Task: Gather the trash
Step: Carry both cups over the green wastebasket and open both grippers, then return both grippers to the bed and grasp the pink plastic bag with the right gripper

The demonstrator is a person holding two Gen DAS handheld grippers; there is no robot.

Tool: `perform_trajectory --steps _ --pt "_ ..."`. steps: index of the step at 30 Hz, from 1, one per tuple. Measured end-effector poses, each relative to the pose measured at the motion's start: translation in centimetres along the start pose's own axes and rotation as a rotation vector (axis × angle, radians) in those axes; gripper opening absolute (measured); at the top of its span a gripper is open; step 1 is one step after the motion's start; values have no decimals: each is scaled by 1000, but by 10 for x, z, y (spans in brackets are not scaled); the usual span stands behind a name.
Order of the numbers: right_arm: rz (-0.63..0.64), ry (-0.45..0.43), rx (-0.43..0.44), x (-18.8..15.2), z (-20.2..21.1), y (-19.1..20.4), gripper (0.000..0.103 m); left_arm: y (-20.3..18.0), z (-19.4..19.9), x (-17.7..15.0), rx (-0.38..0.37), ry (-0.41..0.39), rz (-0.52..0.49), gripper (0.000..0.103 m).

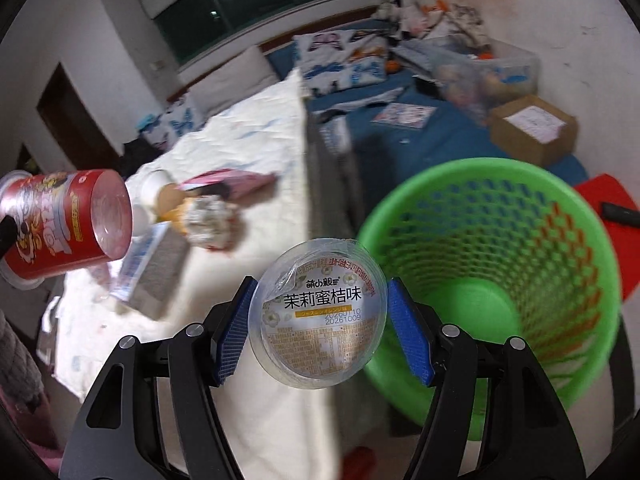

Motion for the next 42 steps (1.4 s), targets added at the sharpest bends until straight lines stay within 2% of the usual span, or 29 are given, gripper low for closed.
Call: perform_trajectory --steps 6,13,18,22,28,33,35,37,42 --pt "-26 6 -103 -8 8 -44 66 -29 -48 3 -48 59 -37 5" --pt "-72 6 -167 -17 16 -78 67 -58 -110 -4 -91 153 -59 5" --pt "-93 -2 -194 -20 26 -94 67 -74 -140 -7 -108 199 -69 5" --pt "-108 -14 -211 -23 36 -103 72 -83 -164 -10 -118 232 -68 6" --pt "-109 -30 -221 -26 49 -106 72 -94 -193 -19 -123 287 -76 6" --pt "-108 -44 -225 -26 57 -108 73 -99 -205 -28 -116 323 -72 15" --pt "-110 -48 -227 -28 61 -108 73 -99 -206 -30 -120 327 -64 27" --pt "-113 -51 -227 -29 64 -108 73 -99 -204 -30 -123 319 -61 34" --pt "-106 -54 -221 -29 67 -101 73 -96 -189 -28 -106 288 -74 35"
Point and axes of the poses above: each gripper's, at about its wrist camera, not at the fingertips, and z roughly against the way its jaws point, y to its left, x to its top, the point moved 9 cm from there along -z, roughly the way its jaws point, and after that the axes turned 8 degrees about x, right-handed, at the moved point
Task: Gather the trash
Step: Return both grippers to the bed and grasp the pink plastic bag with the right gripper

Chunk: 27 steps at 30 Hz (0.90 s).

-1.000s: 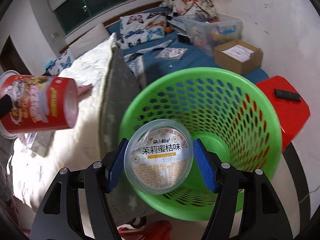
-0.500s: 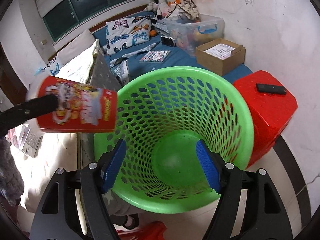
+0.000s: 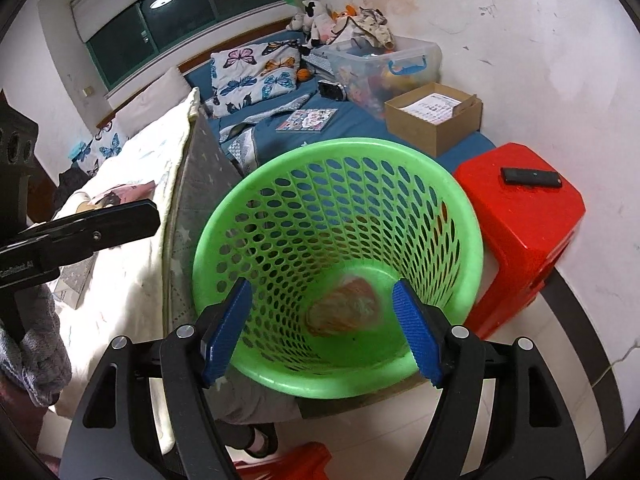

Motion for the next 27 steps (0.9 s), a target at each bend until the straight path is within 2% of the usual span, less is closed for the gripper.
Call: perform_trajectory --steps 6,12,19,27 --pt "29 -10 24 6 1 21 74 18 38 -6 49 -58 30 37" --pt "76 -7 69 9 -4 59 76 55 89 -19 154 -120 93 37" --pt "171 6 150 12 -13 125 80 98 148 -39 256 -195 161 41" --pt "284 26 275 10 -25 210 88 156 215 -72 372 -265 282 46"
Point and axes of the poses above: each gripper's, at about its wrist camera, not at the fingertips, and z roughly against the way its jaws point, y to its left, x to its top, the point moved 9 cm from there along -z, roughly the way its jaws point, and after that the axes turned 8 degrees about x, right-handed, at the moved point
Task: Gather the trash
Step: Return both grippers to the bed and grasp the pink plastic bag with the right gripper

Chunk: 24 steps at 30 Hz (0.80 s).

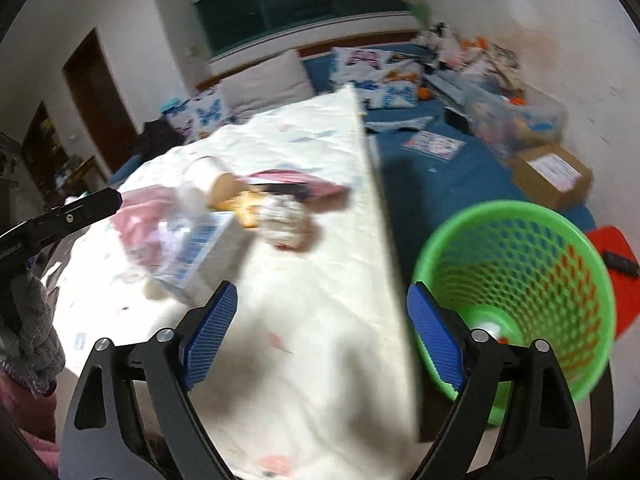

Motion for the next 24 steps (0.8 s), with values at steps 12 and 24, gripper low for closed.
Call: perform_trajectory --steps 12,24 --pt "195 69 157 15 -58 94 96 95 37 -18 142 -32 162 53" --pt "312 138 219 25 -109 138 98 132 46 -37 183 -17 225 54"
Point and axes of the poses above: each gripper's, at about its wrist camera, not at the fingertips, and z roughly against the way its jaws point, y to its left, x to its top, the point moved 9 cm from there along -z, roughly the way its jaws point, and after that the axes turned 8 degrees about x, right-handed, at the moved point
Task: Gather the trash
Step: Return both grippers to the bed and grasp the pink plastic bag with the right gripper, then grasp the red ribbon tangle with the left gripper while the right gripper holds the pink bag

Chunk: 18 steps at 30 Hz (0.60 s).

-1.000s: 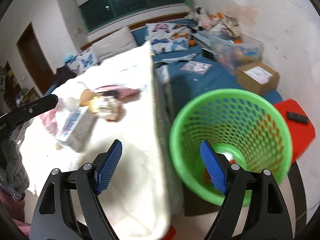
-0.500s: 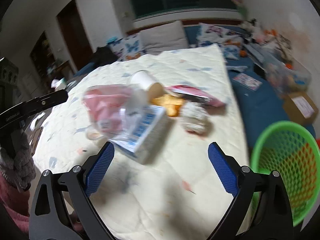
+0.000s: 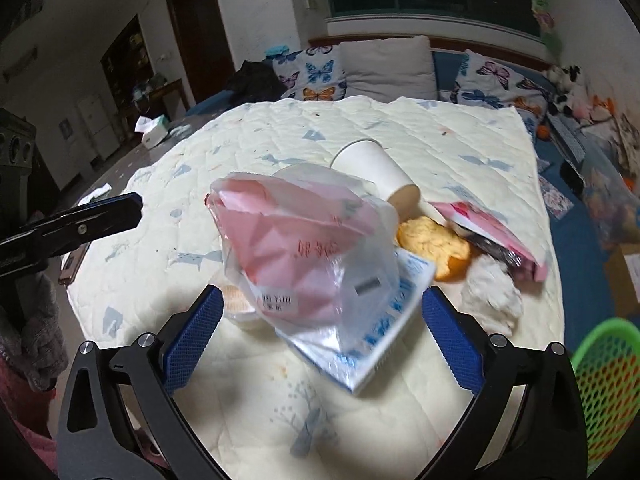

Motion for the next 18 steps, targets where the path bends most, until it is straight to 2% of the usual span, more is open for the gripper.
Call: perform_trajectory --steps 13,15,17,18 --pt "-15 36 18 12 -41 -10 98 16 -13 -6 14 29 19 54" --pt "-27 29 18 13 -40 -12 94 18 -16 -7 19 34 21 54" --pt "-30 28 27 11 -38 -11 82 20 -20 -8 18 43 28 54" --pt "-31 27 26 11 -37 -11 80 20 -21 -8 17 46 29 54"
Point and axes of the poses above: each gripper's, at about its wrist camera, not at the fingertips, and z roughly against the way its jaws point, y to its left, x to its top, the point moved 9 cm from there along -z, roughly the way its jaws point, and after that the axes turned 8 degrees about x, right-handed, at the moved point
